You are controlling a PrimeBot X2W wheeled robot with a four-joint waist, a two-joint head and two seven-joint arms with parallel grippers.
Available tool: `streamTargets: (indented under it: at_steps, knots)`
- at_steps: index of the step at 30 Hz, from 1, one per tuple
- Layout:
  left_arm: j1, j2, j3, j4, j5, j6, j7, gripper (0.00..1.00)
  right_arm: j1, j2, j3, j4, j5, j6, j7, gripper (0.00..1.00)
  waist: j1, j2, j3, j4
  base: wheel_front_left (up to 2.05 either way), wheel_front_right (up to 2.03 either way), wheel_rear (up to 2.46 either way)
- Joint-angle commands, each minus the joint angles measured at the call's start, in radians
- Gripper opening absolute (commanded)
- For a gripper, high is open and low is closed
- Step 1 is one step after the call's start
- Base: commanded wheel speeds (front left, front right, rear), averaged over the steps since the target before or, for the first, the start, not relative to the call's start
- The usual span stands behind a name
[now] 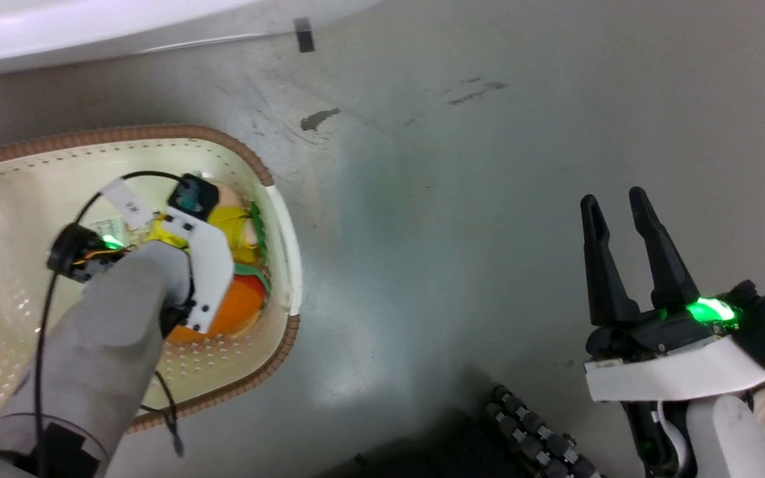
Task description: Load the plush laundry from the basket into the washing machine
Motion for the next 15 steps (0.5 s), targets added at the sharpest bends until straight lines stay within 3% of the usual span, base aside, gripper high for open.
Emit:
streamTargets:
  at_steps: [1, 7, 9, 11, 15]
  knots:
    - [-0.016, 0.029, -0.015, 0.046, -0.017, 0.012, -0.019, 0.00, -0.033, -0.001, 0.013, 0.000, 0.010, -0.001, -0.011, 1.00, 0.0000, -0.0001, 0.000, -0.018, 0.00, 0.00, 0.00]
    - [0.012, 0.051, -0.017, 0.090, -0.063, 0.022, -0.131, 0.00, -0.064, -0.001, 0.016, -0.003, 0.015, -0.001, -0.020, 1.00, 0.0000, -0.0001, -0.058, -0.032, 0.00, 0.00, 0.00]
    - [0.052, 0.033, -0.003, 0.088, -0.083, 0.024, -0.189, 0.00, -0.054, -0.001, 0.000, 0.003, -0.005, -0.001, -0.020, 1.00, 0.0000, -0.0001, -0.123, -0.008, 0.00, 0.00, 0.00]
    - [0.151, -0.018, 0.025, 0.083, -0.127, 0.021, -0.337, 0.00, -0.007, -0.001, -0.028, 0.022, -0.075, -0.001, -0.020, 1.00, 0.0000, -0.0001, -0.302, 0.065, 0.00, 0.00, 0.00]
    - [0.210, -0.045, 0.040, 0.077, -0.151, 0.012, -0.426, 0.00, 0.028, -0.001, -0.046, 0.034, -0.113, -0.001, -0.020, 1.00, 0.0000, -0.0001, -0.409, 0.107, 0.00, 0.00, 0.00]
